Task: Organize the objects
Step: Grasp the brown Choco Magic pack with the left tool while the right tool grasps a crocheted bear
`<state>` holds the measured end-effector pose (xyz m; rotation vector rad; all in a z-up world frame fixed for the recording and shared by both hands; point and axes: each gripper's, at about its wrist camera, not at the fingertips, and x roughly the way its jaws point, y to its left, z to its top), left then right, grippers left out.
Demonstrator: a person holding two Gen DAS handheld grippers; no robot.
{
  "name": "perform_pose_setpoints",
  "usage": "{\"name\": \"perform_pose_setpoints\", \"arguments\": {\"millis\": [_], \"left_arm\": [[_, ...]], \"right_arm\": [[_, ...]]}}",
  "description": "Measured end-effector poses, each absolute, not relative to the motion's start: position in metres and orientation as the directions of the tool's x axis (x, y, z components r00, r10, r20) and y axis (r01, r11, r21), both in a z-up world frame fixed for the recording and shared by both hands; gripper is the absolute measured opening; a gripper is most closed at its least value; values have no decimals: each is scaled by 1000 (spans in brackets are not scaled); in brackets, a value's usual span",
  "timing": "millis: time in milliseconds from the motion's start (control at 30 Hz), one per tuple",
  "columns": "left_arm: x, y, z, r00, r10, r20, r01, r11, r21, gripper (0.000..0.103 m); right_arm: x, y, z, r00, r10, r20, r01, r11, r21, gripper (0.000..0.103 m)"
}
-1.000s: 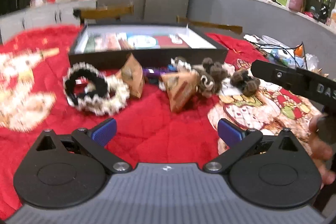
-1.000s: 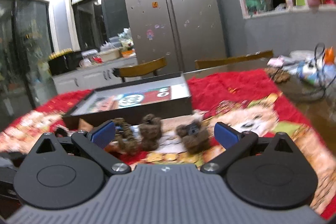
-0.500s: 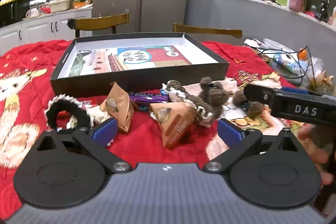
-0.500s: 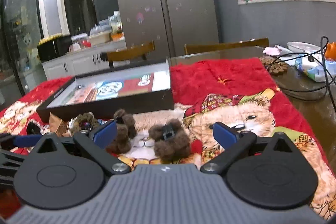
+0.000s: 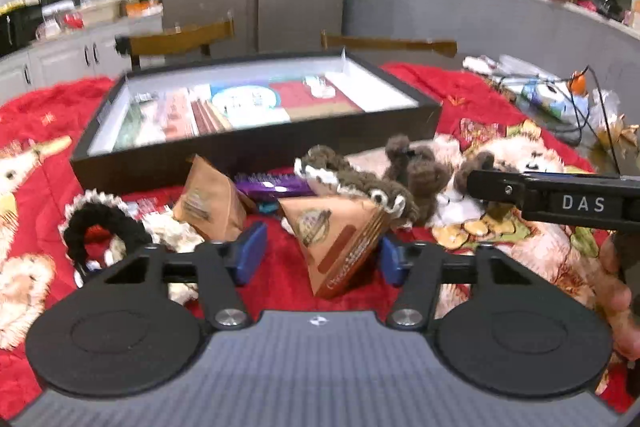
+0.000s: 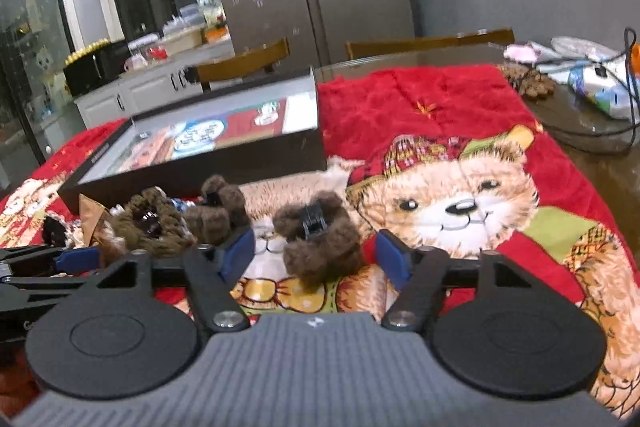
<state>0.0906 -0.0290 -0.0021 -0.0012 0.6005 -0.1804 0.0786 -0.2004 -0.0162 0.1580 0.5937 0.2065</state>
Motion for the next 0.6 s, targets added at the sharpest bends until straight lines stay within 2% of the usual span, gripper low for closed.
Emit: {"name": "perform_pose_setpoints", "arguments": {"millis": [133, 400, 600], "left_arm": [[92, -22, -6, 807, -156, -569, 134, 988, -80, 45], [89, -19, -6, 816, -140, -561, 109, 990, -89, 43], [86, -18, -5, 820, -124, -559, 97, 992, -77, 43]], "right_arm": [[79, -207, -18, 809, 255, -530, -138, 958, 250, 64], [79, -219, -19, 814, 269, -515, -113, 943, 314, 44], [77, -215, -16, 826, 257, -502, -121, 950, 287, 36]]}}
